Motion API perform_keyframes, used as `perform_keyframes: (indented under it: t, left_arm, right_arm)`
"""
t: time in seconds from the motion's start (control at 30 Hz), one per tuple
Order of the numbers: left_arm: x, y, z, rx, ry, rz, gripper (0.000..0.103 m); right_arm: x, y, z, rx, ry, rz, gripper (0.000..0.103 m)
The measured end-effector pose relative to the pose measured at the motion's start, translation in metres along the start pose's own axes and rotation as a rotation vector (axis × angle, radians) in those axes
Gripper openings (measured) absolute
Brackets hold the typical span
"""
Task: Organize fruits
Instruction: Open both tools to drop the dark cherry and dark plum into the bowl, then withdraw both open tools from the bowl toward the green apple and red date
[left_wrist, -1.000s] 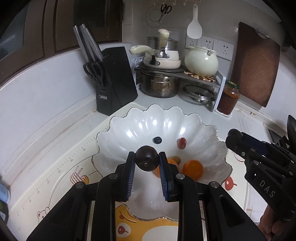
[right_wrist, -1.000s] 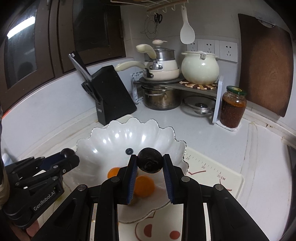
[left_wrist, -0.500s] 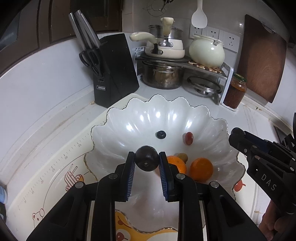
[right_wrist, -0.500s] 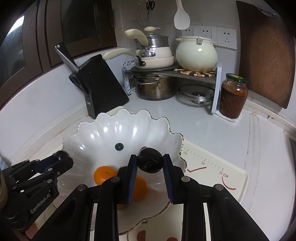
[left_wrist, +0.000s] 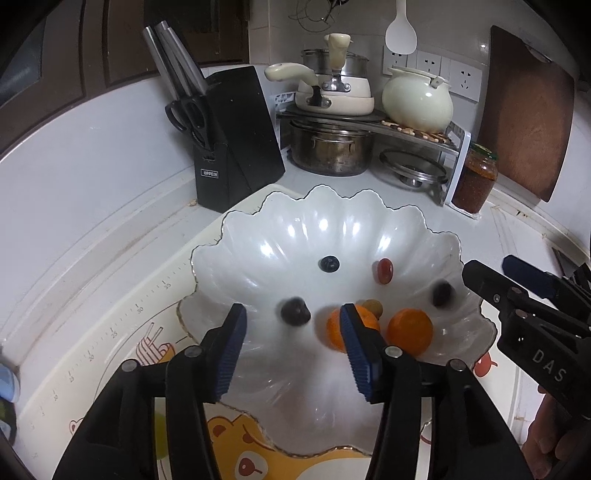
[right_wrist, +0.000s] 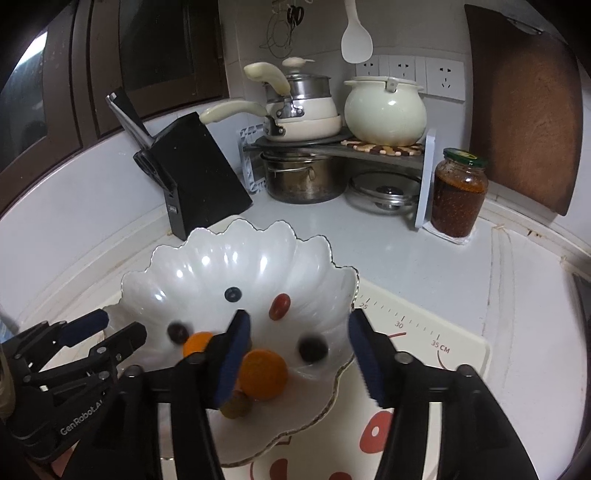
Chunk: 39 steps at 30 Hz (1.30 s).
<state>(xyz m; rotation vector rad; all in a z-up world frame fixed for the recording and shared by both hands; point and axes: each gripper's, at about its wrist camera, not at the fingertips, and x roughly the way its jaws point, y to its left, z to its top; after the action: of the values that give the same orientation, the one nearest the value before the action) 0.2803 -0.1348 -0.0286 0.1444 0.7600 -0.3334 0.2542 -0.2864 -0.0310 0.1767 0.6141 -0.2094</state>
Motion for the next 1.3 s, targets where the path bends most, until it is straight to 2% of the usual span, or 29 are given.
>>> perform_keyframes:
  t: [0.1, 0.17, 0.6, 0.9, 1.3]
  left_arm:
    - [-0.006, 0.002, -0.001, -0.007, -0.011, 0.020, 0.065]
    - [-0.010, 0.004, -0.003, -0.009, -0.014, 0.031, 0.066]
    - [-0.045, 0.019, -0.015, -0.027, -0.046, 0.061, 0.079]
    - [-0.073, 0.034, -0.033, -0.039, -0.058, 0.075, 0.081]
    - [-0.095, 0.052, -0.058, -0.028, -0.062, 0.096, 0.081]
  right_arm:
    - [-0.006, 0.000, -0.001, 0.007, -0.015, -0.016, 0.075]
    - [-0.010, 0.000, -0.001, 0.011, -0.023, -0.032, 0.080]
    - [-0.040, 0.012, -0.013, 0.033, -0.051, -0.048, 0.083]
    - [-0.070, 0.032, -0.028, 0.041, -0.089, -0.054, 0.083]
    - [-0.090, 0.051, -0.053, 0.059, -0.085, -0.048, 0.083]
